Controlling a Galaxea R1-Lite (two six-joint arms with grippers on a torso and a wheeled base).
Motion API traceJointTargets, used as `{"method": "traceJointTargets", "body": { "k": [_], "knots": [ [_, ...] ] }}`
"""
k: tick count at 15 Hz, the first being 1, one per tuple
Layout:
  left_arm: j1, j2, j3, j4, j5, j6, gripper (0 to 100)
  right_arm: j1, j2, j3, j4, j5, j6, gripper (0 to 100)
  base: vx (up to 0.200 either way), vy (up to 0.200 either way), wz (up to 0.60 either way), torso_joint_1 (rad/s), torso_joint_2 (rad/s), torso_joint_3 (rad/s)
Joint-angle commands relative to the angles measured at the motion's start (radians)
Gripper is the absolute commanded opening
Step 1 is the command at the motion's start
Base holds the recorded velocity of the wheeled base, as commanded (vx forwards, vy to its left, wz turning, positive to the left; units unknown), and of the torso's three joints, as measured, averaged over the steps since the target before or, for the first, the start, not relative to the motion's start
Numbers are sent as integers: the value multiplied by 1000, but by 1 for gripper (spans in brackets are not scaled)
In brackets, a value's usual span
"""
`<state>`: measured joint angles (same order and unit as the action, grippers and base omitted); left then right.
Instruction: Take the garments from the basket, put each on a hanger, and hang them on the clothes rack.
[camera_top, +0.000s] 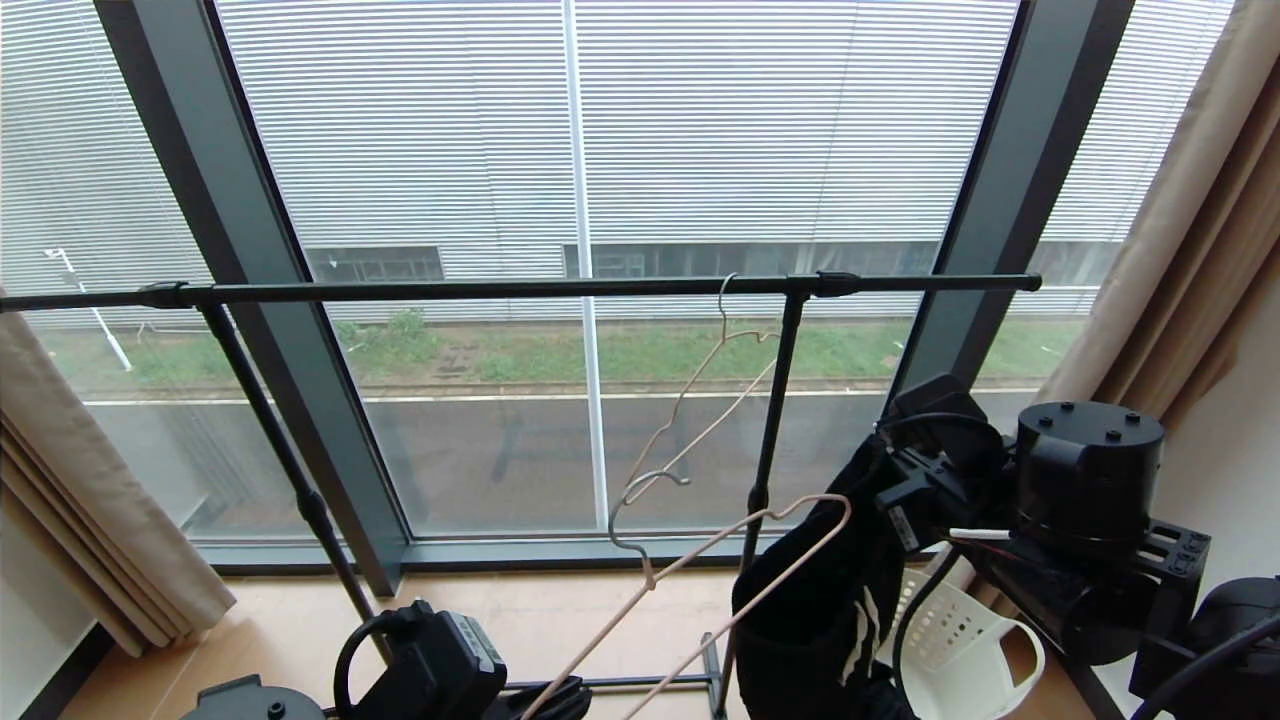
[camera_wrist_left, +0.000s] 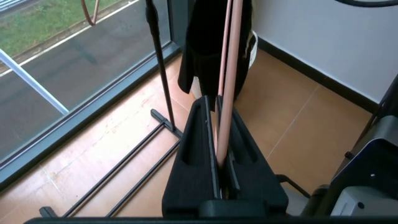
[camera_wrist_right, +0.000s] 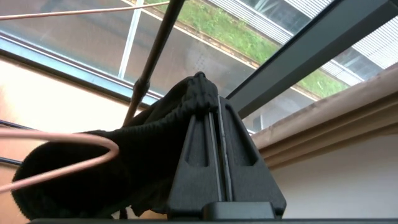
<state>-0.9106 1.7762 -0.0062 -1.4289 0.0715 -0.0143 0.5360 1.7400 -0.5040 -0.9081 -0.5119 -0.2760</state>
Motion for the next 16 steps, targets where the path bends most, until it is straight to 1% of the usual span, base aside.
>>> {"method": "traceJointTargets", "body": {
  "k": [1,5,6,7,10,14,15,16],
  "knots": [
    [-2,37,-12,-1,1,-1,0,21,-2,-1,0,-4,0,0,0,0,0,0,0,0],
    [-2,71,-23,-21,2,-1,0,82,3,-1,2,-45,4,0,0,0,0,0,0,0],
    [-2,80,-21,-39,2,-1,0,95,4,-1,2,-54,6,0,0,0,0,0,0,0],
    [-2,106,-15,-84,2,-1,0,113,6,-1,2,-66,8,0,0,0,0,0,0,0],
    [-2,147,-9,-140,5,-1,0,142,4,-1,2,-82,8,0,0,0,0,0,0,0],
    [1,155,-12,-142,7,-1,0,160,4,1,3,-89,9,0,0,0,0,0,0,0],
    [1,155,-12,-142,7,-1,0,179,6,1,5,-115,11,0,0,0,0,0,0,0],
    [3,157,-14,-142,11,-1,0,194,9,-1,3,-160,9,0,0,0,0,0,0,0]
  ]
}}
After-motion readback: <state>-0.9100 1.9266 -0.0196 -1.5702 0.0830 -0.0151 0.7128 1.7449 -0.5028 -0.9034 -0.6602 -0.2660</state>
